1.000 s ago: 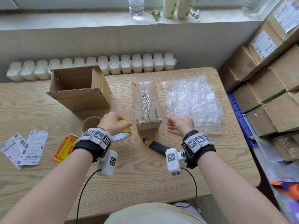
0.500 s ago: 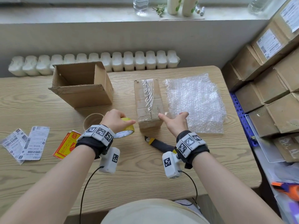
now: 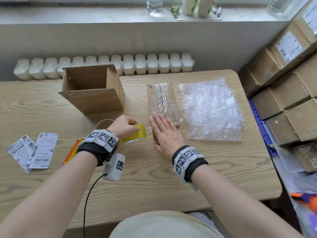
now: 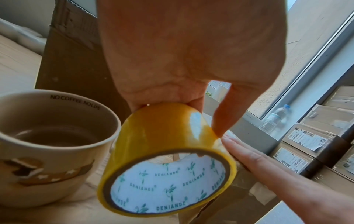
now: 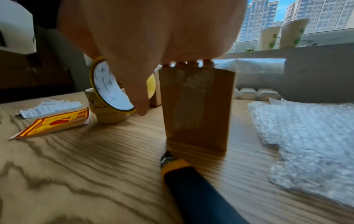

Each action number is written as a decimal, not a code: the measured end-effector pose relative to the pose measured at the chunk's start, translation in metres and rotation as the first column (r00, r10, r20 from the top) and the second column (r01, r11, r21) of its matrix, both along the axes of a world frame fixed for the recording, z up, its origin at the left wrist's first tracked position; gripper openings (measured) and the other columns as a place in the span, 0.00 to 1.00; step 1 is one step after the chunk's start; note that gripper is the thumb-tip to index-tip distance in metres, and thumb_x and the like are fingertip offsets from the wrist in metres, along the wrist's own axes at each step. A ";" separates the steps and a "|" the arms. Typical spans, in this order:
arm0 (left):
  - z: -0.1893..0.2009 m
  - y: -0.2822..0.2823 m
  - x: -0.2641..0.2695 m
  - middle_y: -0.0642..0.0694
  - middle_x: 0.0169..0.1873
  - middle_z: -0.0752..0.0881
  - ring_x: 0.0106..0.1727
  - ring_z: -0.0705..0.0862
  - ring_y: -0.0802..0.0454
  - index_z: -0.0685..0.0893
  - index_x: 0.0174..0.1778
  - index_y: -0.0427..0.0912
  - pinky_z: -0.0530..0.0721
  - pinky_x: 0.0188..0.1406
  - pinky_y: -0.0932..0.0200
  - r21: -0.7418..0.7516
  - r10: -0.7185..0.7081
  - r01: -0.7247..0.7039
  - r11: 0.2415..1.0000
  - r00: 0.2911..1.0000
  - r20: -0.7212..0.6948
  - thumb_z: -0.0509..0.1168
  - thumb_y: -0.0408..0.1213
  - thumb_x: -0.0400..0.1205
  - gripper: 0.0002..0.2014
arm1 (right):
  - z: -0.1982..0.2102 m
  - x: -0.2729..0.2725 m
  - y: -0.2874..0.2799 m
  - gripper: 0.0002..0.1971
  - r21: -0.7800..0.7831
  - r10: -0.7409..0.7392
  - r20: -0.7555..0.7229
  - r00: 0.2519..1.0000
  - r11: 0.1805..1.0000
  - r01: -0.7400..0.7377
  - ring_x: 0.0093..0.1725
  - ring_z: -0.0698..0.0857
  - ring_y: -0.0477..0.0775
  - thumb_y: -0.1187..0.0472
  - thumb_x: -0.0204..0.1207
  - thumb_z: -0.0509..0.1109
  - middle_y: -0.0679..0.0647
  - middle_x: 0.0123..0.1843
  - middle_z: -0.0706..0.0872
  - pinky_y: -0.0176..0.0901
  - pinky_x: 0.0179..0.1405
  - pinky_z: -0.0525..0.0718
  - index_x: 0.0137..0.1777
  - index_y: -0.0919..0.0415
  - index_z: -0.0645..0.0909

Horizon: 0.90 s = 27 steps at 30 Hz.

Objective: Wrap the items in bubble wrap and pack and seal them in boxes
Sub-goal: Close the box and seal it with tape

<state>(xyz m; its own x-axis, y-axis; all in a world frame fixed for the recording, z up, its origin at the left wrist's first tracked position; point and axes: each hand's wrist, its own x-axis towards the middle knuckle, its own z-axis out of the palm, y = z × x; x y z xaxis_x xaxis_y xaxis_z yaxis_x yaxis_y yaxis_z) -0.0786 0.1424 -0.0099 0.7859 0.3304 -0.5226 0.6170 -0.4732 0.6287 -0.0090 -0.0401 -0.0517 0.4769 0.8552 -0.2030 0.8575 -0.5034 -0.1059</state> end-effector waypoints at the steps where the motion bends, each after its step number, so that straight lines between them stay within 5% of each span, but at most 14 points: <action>1: -0.001 0.000 -0.001 0.47 0.27 0.80 0.31 0.76 0.52 0.87 0.37 0.38 0.72 0.31 0.60 0.007 -0.005 0.005 1.000 1.000 -0.005 0.66 0.47 0.70 0.15 | -0.002 0.000 -0.001 0.49 0.001 -0.008 0.006 1.000 1.000 0.008 0.84 0.38 0.54 0.56 0.77 0.67 0.54 0.85 0.34 0.46 0.79 0.29 0.80 0.57 0.29; 3: -0.004 0.000 -0.002 0.47 0.25 0.77 0.29 0.74 0.53 0.86 0.35 0.35 0.70 0.29 0.59 0.066 -0.014 0.015 0.998 1.000 -0.021 0.68 0.46 0.77 0.16 | -0.002 0.001 -0.001 0.49 -0.017 -0.014 0.041 0.999 1.000 0.015 0.84 0.45 0.54 0.62 0.75 0.69 0.55 0.85 0.40 0.46 0.78 0.32 0.81 0.58 0.33; 6: -0.006 0.001 0.001 0.44 0.27 0.79 0.31 0.76 0.50 0.86 0.35 0.32 0.73 0.31 0.57 0.177 -0.031 0.036 0.984 0.999 -0.033 0.68 0.48 0.78 0.19 | -0.006 -0.002 0.000 0.53 -0.016 -0.036 0.118 0.992 0.999 0.038 0.81 0.64 0.54 0.61 0.60 0.80 0.56 0.83 0.61 0.50 0.79 0.53 0.83 0.61 0.52; 10: -0.003 0.000 0.010 0.45 0.22 0.77 0.29 0.75 0.49 0.79 0.24 0.38 0.70 0.27 0.58 0.281 -0.099 0.124 0.952 0.990 -0.102 0.68 0.49 0.78 0.21 | -0.009 -0.001 0.001 0.51 0.041 -0.042 0.120 0.992 0.998 0.038 0.78 0.69 0.54 0.63 0.57 0.82 0.56 0.81 0.67 0.52 0.77 0.59 0.81 0.60 0.61; 12: -0.002 -0.002 0.015 0.45 0.25 0.78 0.33 0.78 0.47 0.77 0.26 0.41 0.72 0.31 0.58 0.316 -0.114 0.155 0.936 0.983 -0.145 0.69 0.50 0.77 0.19 | -0.004 0.000 0.001 0.49 0.041 -0.052 0.101 0.994 0.998 0.048 0.80 0.66 0.56 0.64 0.60 0.79 0.57 0.82 0.64 0.52 0.78 0.54 0.82 0.61 0.59; 16: -0.003 -0.003 0.018 0.46 0.37 0.85 0.42 0.83 0.47 0.86 0.41 0.42 0.77 0.37 0.58 0.314 -0.115 0.177 0.933 0.972 -0.207 0.71 0.53 0.75 0.15 | -0.002 0.002 -0.001 0.42 -0.014 -0.007 0.005 1.000 1.000 0.007 0.84 0.41 0.54 0.67 0.79 0.62 0.53 0.85 0.39 0.45 0.78 0.31 0.83 0.57 0.37; 20: -0.004 -0.004 0.015 0.46 0.50 0.83 0.56 0.82 0.47 0.81 0.58 0.45 0.80 0.51 0.55 0.297 -0.137 0.173 0.939 0.981 -0.140 0.71 0.51 0.76 0.19 | 0.000 0.003 -0.004 0.46 0.024 -0.010 -0.010 1.000 1.000 0.011 0.84 0.41 0.53 0.61 0.76 0.68 0.55 0.85 0.39 0.43 0.80 0.34 0.84 0.59 0.38; 22: -0.004 -0.006 0.011 0.47 0.50 0.81 0.58 0.81 0.48 0.79 0.58 0.48 0.79 0.54 0.54 0.261 -0.170 0.185 0.948 0.982 -0.077 0.70 0.49 0.76 0.17 | 0.007 0.002 -0.010 0.49 0.080 -0.008 0.016 1.000 0.997 0.006 0.84 0.53 0.56 0.58 0.68 0.77 0.59 0.85 0.52 0.44 0.81 0.44 0.83 0.63 0.51; 24: -0.006 -0.005 0.006 0.46 0.51 0.83 0.58 0.81 0.48 0.81 0.55 0.50 0.80 0.55 0.54 0.236 -0.184 0.188 0.953 0.982 -0.041 0.70 0.47 0.77 0.13 | 0.009 -0.001 -0.022 0.46 0.190 -0.023 0.075 0.997 0.982 0.008 0.76 0.73 0.59 0.58 0.58 0.83 0.62 0.77 0.72 0.48 0.76 0.65 0.77 0.65 0.69; 27: -0.011 -0.003 0.002 0.44 0.54 0.84 0.61 0.81 0.47 0.81 0.51 0.52 0.80 0.57 0.52 0.202 -0.166 0.164 0.965 0.986 -0.011 0.70 0.47 0.77 0.10 | 0.005 -0.009 -0.043 0.37 0.319 -0.049 0.098 0.994 0.948 0.015 0.60 0.83 0.61 0.60 0.57 0.84 0.61 0.62 0.82 0.52 0.59 0.83 0.67 0.64 0.76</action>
